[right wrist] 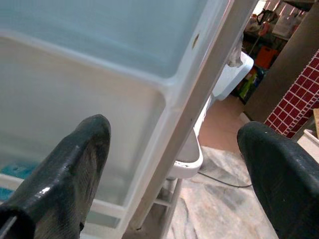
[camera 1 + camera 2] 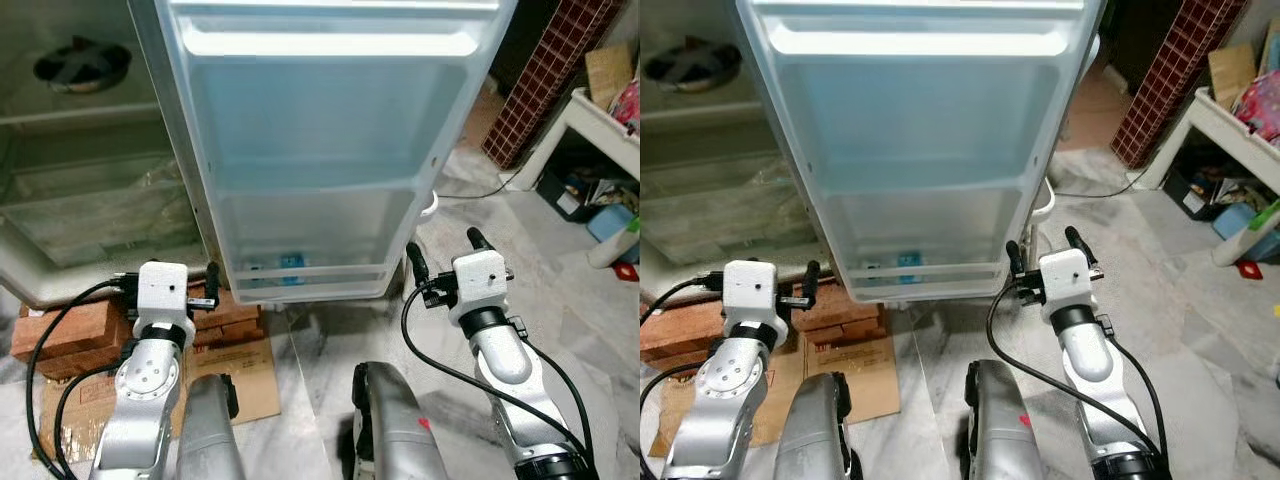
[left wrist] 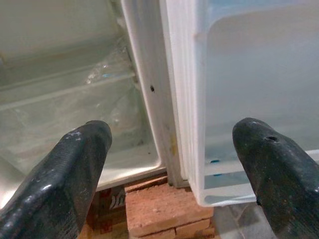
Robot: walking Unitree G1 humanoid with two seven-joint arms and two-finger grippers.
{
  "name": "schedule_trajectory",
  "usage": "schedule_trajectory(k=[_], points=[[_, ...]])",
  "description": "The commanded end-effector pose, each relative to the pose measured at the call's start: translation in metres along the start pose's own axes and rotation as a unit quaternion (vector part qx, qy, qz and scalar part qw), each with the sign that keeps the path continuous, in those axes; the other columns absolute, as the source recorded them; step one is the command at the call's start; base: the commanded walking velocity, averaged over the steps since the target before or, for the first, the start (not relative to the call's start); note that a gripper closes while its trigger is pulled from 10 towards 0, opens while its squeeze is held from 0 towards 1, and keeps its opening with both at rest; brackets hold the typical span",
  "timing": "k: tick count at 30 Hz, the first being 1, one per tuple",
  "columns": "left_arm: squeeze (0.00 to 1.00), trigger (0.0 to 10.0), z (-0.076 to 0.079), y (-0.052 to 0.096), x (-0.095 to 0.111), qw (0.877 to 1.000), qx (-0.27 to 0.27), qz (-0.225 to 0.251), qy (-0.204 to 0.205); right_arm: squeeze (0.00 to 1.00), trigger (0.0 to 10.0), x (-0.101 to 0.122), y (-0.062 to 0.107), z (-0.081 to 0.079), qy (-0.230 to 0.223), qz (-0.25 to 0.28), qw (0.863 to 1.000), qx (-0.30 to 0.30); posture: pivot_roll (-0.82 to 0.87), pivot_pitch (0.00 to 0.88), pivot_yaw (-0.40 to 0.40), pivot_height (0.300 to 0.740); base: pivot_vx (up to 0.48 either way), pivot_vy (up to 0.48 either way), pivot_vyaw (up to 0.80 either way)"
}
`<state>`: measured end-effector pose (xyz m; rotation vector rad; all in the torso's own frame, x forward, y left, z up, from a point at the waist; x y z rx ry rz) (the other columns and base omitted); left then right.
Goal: Restocking fridge
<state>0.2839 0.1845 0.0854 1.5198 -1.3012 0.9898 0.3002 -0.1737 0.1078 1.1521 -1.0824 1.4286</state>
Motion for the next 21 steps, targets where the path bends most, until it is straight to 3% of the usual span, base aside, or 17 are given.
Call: schedule_trajectory(k=[1, 9, 11, 12, 13, 14, 15, 16, 21], points=[[0.00, 10.0, 0.000, -0.002, -0.005, 1.000, 0.008, -0.014, 0.000, 1.00, 10.0, 0.003, -0.001, 0.003, -0.005, -0.001, 1.000, 0.002, -0.01, 0.016, -0.034, 0.567, 0.000, 0.000, 0.00], [0.00, 10.0, -0.010, -0.002, -0.019, 0.998, 0.030, -0.041, 0.026, 1.00, 10.0, -0.004, 0.002, 0.009, -0.054, -0.038, 0.998, -0.019, 0.00, 0.003, -0.038, 0.567, 0.000, 0.000, 0.00], [0.00, 10.0, -0.010, -0.003, -0.021, 0.998, 0.028, -0.044, 0.027, 0.90, 10.0, -0.005, 0.002, 0.006, -0.056, -0.040, 0.997, -0.016, 0.00, 0.003, -0.035, 0.567, 0.000, 0.000, 0.00], [0.00, 10.0, -0.010, -0.003, -0.021, 0.998, 0.028, -0.044, 0.027, 0.90, 10.0, -0.005, 0.002, 0.006, -0.056, -0.040, 0.998, -0.015, 0.00, 0.003, -0.035, 0.567, 0.000, 0.000, 0.00], [0.00, 10.0, -0.009, -0.003, -0.021, 0.998, 0.026, -0.043, 0.026, 0.77, 10.0, -0.004, 0.002, 0.005, -0.057, -0.039, 0.998, -0.013, 0.00, 0.003, -0.033, 0.567, 0.000, 0.000, 0.00], [0.00, 10.0, -0.007, -0.005, -0.019, 0.999, 0.021, -0.040, 0.023, 0.33, 10.0, -0.002, 0.001, 0.003, -0.057, -0.038, 0.998, -0.012, -0.01, 0.002, -0.030, 0.567, 0.000, 0.000, 0.00], [0.00, 10.0, -0.006, -0.005, -0.019, 0.999, 0.021, -0.040, 0.023, 0.25, 10.0, -0.001, 0.000, 0.004, -0.057, -0.036, 0.998, -0.013, -0.01, 0.002, -0.030, 0.567, 0.000, 0.000, 0.00], [0.00, 10.0, -0.007, -0.005, -0.018, 0.999, 0.019, -0.038, 0.020, 0.01, 10.0, -0.001, 0.000, 0.005, -0.055, -0.034, 0.998, -0.018, -0.01, 0.000, -0.027, 0.567, 0.000, 0.000, 0.00], [0.00, 10.0, -0.009, -0.004, -0.013, 0.999, 0.018, -0.017, 0.021, 0.00, 10.0, 0.007, 0.004, 0.021, -0.053, -0.018, 0.997, -0.061, -0.01, 0.000, -0.021, 0.567, 0.000, 0.000, 0.00]])
Point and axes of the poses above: a point about 5 cm out from each wrist's last joint towards the gripper, its own y axis pointing back from the gripper into the wrist, its own x axis along the axis of the wrist's last joint, z = x × y, the point moved 3 cm from there along -y, pointing out of the wrist towards the gripper, and after that the axes turned 7 degrees about -y, right-handed, at the moved point
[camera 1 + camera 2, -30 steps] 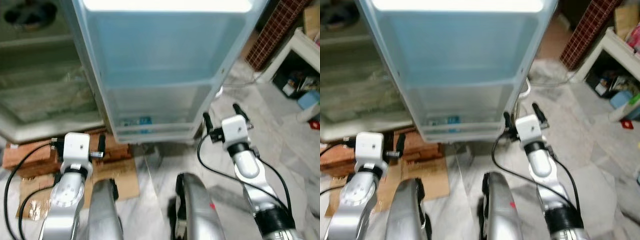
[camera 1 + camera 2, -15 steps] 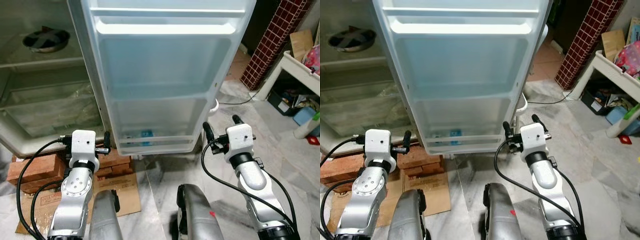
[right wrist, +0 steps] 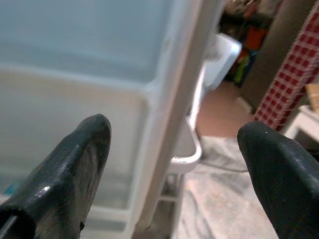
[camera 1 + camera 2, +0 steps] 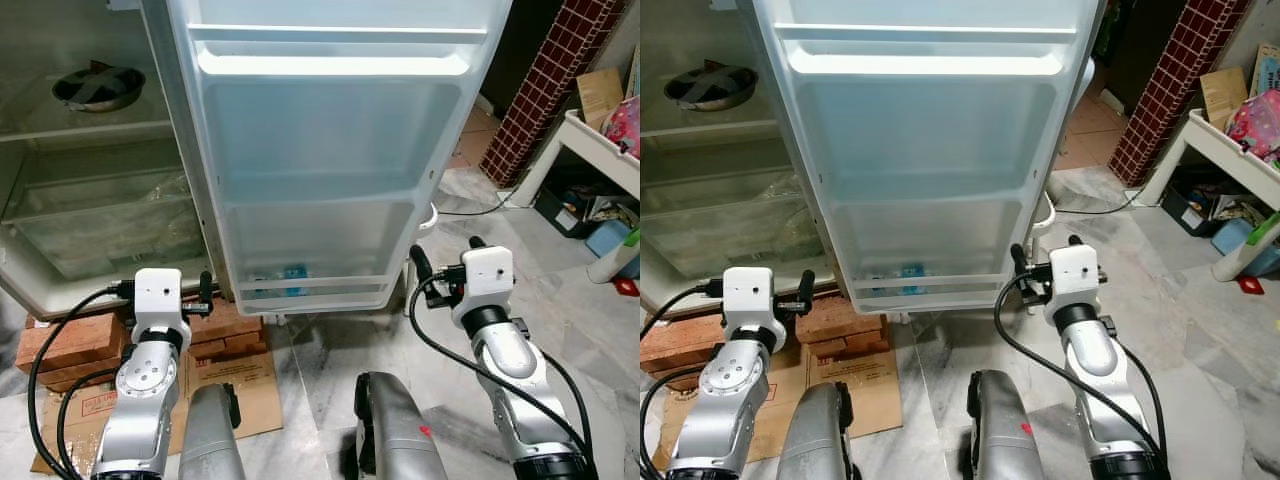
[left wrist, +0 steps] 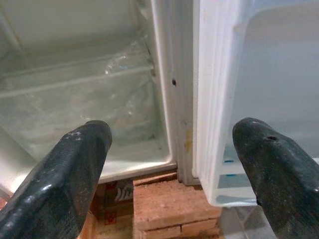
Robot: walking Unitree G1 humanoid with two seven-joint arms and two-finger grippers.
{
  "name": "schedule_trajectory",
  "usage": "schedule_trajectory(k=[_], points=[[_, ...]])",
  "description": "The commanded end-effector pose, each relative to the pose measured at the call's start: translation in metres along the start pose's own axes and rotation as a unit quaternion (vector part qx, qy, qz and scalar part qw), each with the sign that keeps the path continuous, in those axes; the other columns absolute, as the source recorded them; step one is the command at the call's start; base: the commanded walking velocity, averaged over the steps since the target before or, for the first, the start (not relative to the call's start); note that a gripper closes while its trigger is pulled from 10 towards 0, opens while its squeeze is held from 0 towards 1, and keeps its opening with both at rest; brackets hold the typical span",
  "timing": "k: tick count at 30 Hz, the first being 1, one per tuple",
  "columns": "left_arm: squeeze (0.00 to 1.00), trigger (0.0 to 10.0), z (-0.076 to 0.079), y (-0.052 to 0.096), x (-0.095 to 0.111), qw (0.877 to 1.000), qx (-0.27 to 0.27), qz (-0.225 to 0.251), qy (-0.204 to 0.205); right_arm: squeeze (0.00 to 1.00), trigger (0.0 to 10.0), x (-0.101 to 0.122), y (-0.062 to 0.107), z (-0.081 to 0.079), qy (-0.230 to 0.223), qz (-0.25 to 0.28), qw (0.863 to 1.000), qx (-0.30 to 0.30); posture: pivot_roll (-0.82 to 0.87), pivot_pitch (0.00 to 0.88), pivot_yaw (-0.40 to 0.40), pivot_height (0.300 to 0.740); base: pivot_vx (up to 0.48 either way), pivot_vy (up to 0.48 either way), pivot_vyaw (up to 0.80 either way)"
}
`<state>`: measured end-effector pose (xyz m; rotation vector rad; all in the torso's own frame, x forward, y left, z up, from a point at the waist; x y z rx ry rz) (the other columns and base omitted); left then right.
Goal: Restocking fridge
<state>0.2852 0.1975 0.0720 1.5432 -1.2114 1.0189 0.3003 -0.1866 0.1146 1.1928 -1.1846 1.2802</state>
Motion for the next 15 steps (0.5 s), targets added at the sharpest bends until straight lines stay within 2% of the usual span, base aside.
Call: schedule_trajectory(k=[1, 6, 10, 12, 15], points=[[0.00, 10.0, 0.000, 0.000, 0.005, 1.000, -0.003, 0.016, -0.005, 0.00, 10.0, 0.003, 0.003, 0.008, -0.004, 0.002, 1.000, -0.018, -0.02, 0.000, -0.018, 0.567, 0.000, 0.000, 0.00], [0.00, 10.0, 0.008, -0.003, 0.008, 1.000, -0.016, 0.022, -0.006, 0.00, 10.0, 0.000, 0.005, 0.007, -0.018, -0.001, 1.000, -0.021, -0.02, 0.000, -0.015, 0.567, 0.000, 0.000, 0.00], [0.00, 10.0, 0.013, -0.004, 0.011, 0.999, -0.030, 0.032, -0.016, 0.00, 10.0, 0.002, 0.002, 0.005, -0.012, -0.004, 1.000, -0.010, -0.02, 0.000, -0.015, 0.567, 0.000, 0.000, 0.00], [0.00, 10.0, 0.015, -0.003, 0.013, 0.999, -0.035, 0.038, -0.013, 0.00, 10.0, 0.006, -0.001, 0.005, -0.032, -0.002, 0.999, -0.013, -0.02, 0.000, -0.015, 0.567, 0.000, 0.000, -0.53], [0.00, 10.0, 0.016, -0.002, 0.013, 0.998, -0.039, 0.041, -0.013, 0.00, 10.0, 0.007, -0.004, 0.005, -0.039, 0.000, 0.999, -0.013, -0.02, 0.000, -0.015, 0.575, 0.000, 0.000, -0.50]])
Point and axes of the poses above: a point about 5 cm out from each wrist's last joint towards the gripper, its own y axis pointing back from the gripper into the wrist, its own x axis along the axis of the wrist's last joint, z = x × y, the point moved 3 cm from there along -y, pointing out of the wrist towards the gripper, and after that the axes turned 7 degrees about -y, right-handed, at the moved point
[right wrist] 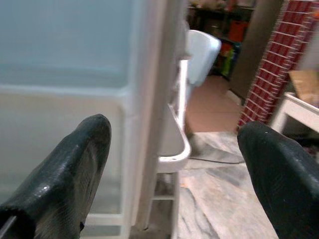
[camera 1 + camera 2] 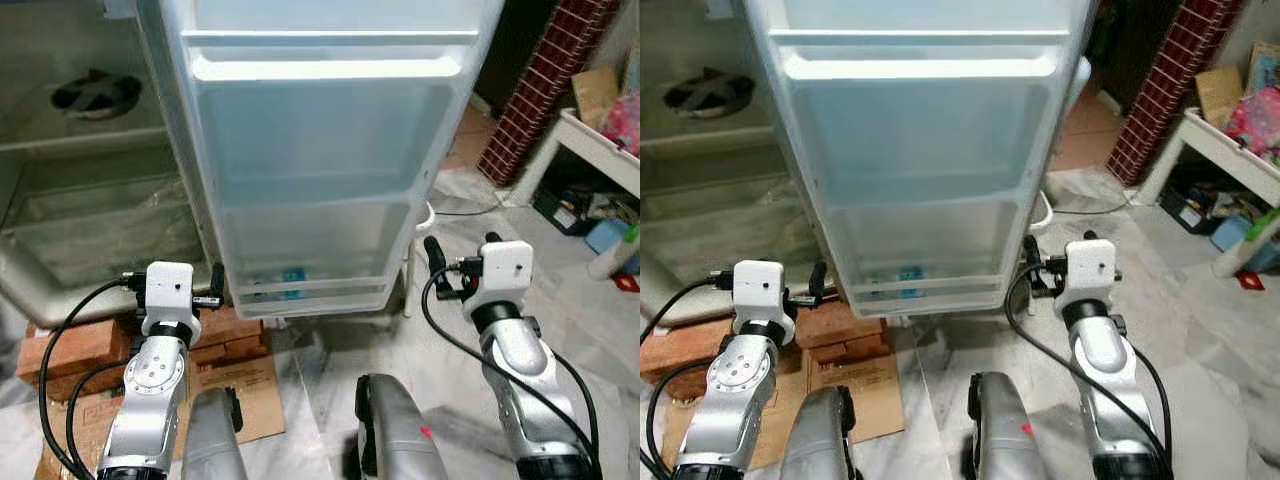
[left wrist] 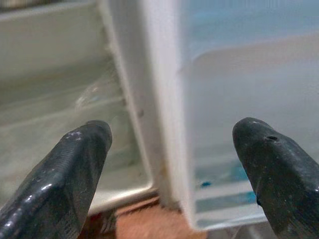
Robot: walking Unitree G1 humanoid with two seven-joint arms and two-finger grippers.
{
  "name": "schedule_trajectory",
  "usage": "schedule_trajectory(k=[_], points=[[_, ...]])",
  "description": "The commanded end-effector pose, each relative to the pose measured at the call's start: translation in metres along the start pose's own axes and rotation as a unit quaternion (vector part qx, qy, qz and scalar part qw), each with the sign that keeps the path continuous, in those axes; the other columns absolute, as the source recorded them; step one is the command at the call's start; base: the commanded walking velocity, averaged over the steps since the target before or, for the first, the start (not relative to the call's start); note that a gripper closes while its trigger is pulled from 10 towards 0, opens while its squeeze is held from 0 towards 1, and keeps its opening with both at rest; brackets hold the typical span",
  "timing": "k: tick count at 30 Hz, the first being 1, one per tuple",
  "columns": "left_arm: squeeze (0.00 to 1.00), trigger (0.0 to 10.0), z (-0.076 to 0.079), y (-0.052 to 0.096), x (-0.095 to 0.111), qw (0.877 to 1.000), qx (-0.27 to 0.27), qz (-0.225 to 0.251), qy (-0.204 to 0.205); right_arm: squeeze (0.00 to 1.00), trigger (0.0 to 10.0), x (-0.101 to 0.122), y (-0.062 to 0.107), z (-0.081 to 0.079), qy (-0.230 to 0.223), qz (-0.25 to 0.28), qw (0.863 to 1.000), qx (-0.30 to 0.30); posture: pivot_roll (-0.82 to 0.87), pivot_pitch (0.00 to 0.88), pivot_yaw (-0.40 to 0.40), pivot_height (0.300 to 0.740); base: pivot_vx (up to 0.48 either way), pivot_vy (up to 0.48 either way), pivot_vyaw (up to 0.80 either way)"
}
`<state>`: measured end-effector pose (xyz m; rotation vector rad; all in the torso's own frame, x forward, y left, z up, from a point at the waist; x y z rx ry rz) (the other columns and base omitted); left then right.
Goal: Restocking fridge
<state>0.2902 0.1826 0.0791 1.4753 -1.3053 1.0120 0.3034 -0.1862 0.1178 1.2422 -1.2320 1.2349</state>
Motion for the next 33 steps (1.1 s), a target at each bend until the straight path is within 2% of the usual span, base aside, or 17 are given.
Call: schedule_trajectory(k=[1, 25, 33], points=[[0.00, 10.0, 0.0039, 0.0010, 0.0006, 1.000, -0.013, 0.004, -0.006, 0.00, 10.0, 0.0056, -0.0009, 0.0037, -0.010, 0.007, 1.000, -0.003, -0.02, 0.000, -0.016, 0.584, 0.000, 0.000, 0.00], [0.00, 10.0, 0.0104, -0.0033, 0.0040, 0.999, -0.028, 0.021, -0.017, 0.00, 10.0, 0.0059, -0.0047, 0.0011, -0.012, 0.005, 1.000, 0.011, -0.03, 0.000, -0.006, 0.740, 0.000, 0.000, 0.00], [0.00, 10.0, 0.0126, -0.0054, 0.0044, 0.999, -0.029, 0.021, -0.018, 0.00, 10.0, 0.0054, -0.0046, 0.0023, -0.009, 0.003, 1.000, 0.010, -0.04, 0.000, 0.001, 0.740, 0.000, 0.000, 0.00]])
Point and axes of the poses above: a point about 5 cm out from each wrist's last joint towards the gripper, its own y axis pointing back from the gripper into the wrist, its own x axis along the axis of the wrist's last joint, z = x × y, the point moved 3 cm from there along -y, pointing out of the wrist towards the gripper, and after that the axes turned 7 degrees about -y, right-handed, at the moved point
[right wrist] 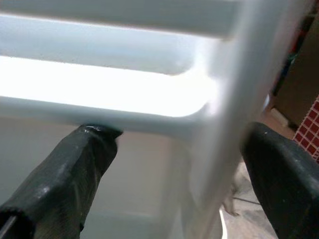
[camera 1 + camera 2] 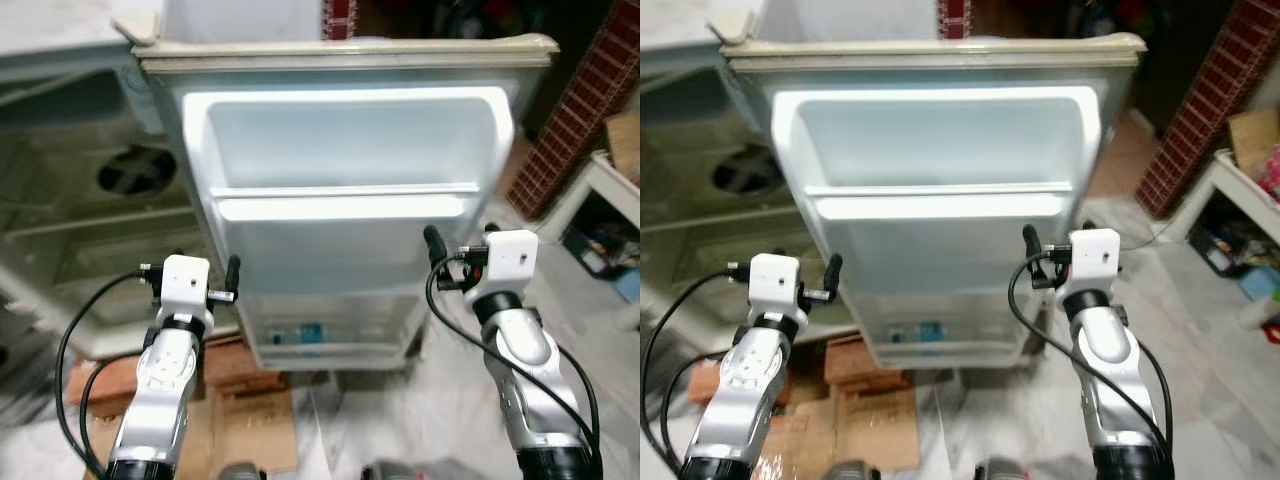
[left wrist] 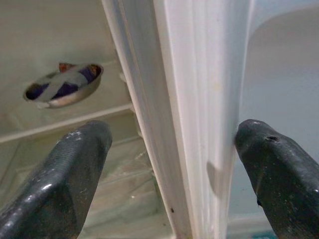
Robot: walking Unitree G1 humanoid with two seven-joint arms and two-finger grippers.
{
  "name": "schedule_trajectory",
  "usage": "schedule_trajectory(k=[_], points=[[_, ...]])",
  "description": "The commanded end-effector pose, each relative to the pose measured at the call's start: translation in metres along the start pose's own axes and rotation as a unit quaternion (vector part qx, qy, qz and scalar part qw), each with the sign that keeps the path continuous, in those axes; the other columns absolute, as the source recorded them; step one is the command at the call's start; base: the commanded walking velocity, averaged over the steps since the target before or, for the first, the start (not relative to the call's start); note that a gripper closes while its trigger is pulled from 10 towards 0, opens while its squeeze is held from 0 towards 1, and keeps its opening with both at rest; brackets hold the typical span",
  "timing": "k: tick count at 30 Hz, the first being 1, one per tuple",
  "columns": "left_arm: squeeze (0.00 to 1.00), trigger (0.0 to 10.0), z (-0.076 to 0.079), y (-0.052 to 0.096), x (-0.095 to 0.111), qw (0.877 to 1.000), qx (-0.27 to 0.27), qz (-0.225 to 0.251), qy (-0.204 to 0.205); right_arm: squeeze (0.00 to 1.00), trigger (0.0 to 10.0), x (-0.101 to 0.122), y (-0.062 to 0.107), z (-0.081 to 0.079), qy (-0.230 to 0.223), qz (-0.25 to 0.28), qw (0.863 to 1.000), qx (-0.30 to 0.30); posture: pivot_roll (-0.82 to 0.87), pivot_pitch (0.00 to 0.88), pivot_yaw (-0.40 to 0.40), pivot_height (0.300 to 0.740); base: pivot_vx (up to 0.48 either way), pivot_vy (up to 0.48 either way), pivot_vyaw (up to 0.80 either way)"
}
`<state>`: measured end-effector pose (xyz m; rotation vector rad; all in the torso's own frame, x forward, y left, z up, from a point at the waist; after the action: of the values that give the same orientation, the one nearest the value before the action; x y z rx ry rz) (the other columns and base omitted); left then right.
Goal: Restocking fridge
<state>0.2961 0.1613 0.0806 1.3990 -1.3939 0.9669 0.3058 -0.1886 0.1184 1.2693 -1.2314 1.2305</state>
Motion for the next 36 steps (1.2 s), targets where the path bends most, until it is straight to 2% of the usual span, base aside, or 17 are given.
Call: schedule_trajectory(k=[1, 15, 19, 25, 30, 34, 35, 36], points=[[0.00, 10.0, -0.007, 0.000, -0.003, 1.000, 0.012, -0.006, -0.008, 0.00, 10.0, 0.004, -0.001, 0.000, 0.000, 0.007, 1.000, 0.003, -0.05, 0.000, 0.002, 0.740, 0.000, 0.000, 0.00], [0.00, 10.0, -0.006, -0.001, -0.003, 1.000, 0.007, -0.007, -0.014, 0.00, 10.0, -0.010, 0.011, -0.004, -0.006, -0.019, 1.000, 0.010, -0.05, 0.000, 0.011, 0.740, 0.000, -0.017, 0.00], [0.00, 10.0, -0.006, -0.002, -0.003, 1.000, 0.008, -0.007, -0.014, 0.00, 10.0, -0.028, 0.015, -0.009, -0.018, -0.074, 0.996, 0.035, -0.05, 0.000, 0.006, 0.740, 0.000, -0.258, 0.00], [0.00, 10.0, -0.006, -0.001, -0.004, 1.000, 0.010, -0.008, -0.013, 0.00, 10.0, -0.052, 0.024, -0.011, -0.008, -0.144, 0.987, 0.070, -0.05, 0.000, 0.001, 0.740, 0.000, -0.328, 0.00], [0.00, 10.0, -0.005, 0.000, -0.004, 1.000, 0.011, -0.008, -0.013, 0.00, 10.0, -0.060, 0.027, -0.011, -0.013, -0.182, 0.979, 0.091, -0.05, 0.000, -0.002, 0.740, 0.000, -0.365, 0.00], [0.00, 10.0, -0.005, 0.000, -0.005, 1.000, 0.012, -0.008, -0.013, 0.00, 10.0, -0.066, 0.032, -0.016, -0.016, -0.218, 0.965, 0.146, -0.05, 0.000, -0.002, 0.740, 0.000, -0.367, 0.00], [0.00, 10.0, -0.006, 0.000, -0.005, 1.000, 0.012, -0.008, -0.013, 0.00, 10.0, -0.069, 0.035, -0.020, -0.020, -0.237, 0.955, 0.176, -0.05, 0.000, -0.002, 0.740, 0.000, -0.368, 0.00], [0.00, 10.0, -0.005, 0.000, -0.005, 1.000, 0.012, -0.008, -0.013, 0.00, 10.0, -0.069, 0.036, -0.020, -0.020, -0.241, 0.953, 0.183, -0.05, 0.000, -0.003, 0.740, 0.000, -0.364, 0.00]])
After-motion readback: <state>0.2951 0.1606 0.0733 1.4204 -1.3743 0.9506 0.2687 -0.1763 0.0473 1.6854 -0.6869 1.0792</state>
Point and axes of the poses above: a point about 5 cm out from each wrist's last joint towards the gripper, its own y axis pointing back from the gripper into the wrist, its own x axis along the axis of the wrist's last joint, z = x × y, the point moved 3 cm from there along -y, pointing out of the wrist towards the gripper, and after that the axes turned 7 degrees about -y, right-handed, at the moved point
